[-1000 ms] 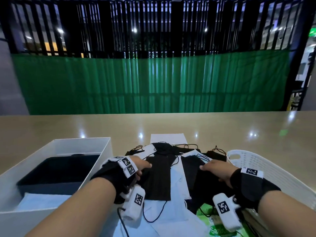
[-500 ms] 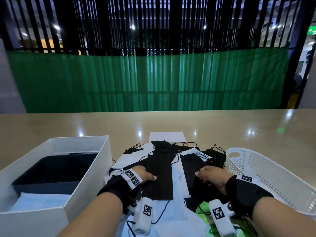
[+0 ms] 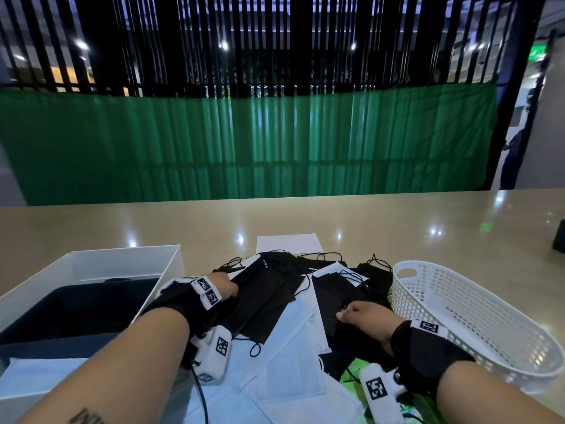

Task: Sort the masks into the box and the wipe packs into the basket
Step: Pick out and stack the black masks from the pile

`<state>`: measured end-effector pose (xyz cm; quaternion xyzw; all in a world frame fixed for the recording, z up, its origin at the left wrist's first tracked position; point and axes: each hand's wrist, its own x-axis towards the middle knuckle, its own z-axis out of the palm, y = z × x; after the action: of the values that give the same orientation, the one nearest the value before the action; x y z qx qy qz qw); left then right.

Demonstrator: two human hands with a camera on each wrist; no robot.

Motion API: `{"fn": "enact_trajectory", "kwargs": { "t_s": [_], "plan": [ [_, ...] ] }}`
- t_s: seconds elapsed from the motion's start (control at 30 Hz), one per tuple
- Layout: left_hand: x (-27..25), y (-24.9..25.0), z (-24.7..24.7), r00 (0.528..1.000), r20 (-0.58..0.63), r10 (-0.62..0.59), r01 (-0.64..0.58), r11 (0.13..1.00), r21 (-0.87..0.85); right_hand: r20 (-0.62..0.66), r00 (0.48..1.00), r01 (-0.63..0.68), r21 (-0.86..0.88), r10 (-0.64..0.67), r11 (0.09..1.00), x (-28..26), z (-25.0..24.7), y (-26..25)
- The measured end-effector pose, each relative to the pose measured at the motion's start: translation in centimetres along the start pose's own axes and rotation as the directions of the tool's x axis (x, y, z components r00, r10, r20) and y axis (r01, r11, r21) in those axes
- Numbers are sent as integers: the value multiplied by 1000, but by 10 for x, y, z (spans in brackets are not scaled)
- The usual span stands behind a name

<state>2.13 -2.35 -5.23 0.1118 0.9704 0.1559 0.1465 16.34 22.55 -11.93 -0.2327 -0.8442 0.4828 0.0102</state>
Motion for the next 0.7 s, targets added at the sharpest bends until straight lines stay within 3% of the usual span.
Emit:
{"fn": "enact_trajectory", "kwargs": {
  "t_s": [0.13, 0.33, 0.43, 0.53, 0.6, 0.7],
  "plan": [
    [-1, -1, 9, 998, 70, 8, -19, 986, 169, 23, 1000, 3, 71, -5, 997, -1, -2, 1],
    [3, 1, 8, 998, 40, 45, -49, 994, 100, 34, 999, 14, 56, -16, 998, 2, -3, 4],
    [0, 5, 5, 999, -40, 37, -34, 996, 83, 29, 999, 28, 48, -29, 998, 1, -2, 5],
    [-8, 13, -9, 997, 26, 69, -72, 987, 147, 32, 999, 33, 41, -35, 999, 1, -3, 7],
    [-10, 19, -23, 995, 20, 98, -99, 994, 38, 38, 998, 39, 29, -40, 999, 3, -3, 7],
    [-9, 33, -44, 984, -34, 174, -175, 925, -337, 27, 999, 38, 47, -39, 998, 2, -4, 7]
  ]
}}
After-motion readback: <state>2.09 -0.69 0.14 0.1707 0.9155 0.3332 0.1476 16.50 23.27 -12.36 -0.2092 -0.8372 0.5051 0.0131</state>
